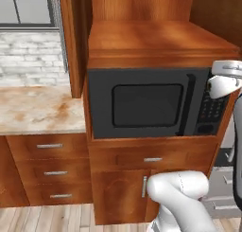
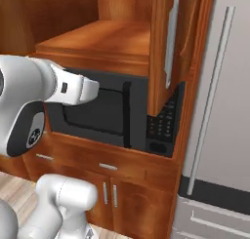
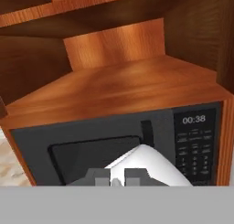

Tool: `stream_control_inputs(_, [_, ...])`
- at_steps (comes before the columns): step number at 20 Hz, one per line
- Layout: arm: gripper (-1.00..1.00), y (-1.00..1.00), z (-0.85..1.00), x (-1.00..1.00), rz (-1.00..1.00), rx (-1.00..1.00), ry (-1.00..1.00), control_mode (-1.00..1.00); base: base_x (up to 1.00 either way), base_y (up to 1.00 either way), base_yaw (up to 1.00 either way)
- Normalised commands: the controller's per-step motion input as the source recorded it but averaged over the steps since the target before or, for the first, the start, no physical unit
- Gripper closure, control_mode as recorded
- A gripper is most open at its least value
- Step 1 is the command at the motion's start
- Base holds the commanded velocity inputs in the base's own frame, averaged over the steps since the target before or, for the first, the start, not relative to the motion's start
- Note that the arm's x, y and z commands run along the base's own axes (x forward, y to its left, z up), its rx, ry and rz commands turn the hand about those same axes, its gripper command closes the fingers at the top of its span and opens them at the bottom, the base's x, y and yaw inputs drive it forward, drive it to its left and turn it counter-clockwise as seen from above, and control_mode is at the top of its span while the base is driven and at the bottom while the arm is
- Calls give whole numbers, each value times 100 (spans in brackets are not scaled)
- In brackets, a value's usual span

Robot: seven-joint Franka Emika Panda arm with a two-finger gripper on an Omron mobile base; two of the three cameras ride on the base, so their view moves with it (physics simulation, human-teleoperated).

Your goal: There is a tray on the dining counter. Grab the cup, mug, and pitcher and place them on the tray. The pitcher may be placed next to the tray if it cannot fit the tray.

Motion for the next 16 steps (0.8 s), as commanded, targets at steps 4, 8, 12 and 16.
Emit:
stream_control_inputs(4, [100, 0, 0, 0, 0, 0, 0, 100, -4, 3, 83])
stream_control_inputs(8, [100, 0, 0, 0, 0, 0, 0, 100, -1, 0, 89])
stream_control_inputs(12, [100, 0, 0, 0, 0, 0, 0, 100, -54, 0, 80])
stream_control_inputs(16, [100, 0, 0, 0, 0, 0, 0, 100, -100, -5, 59])
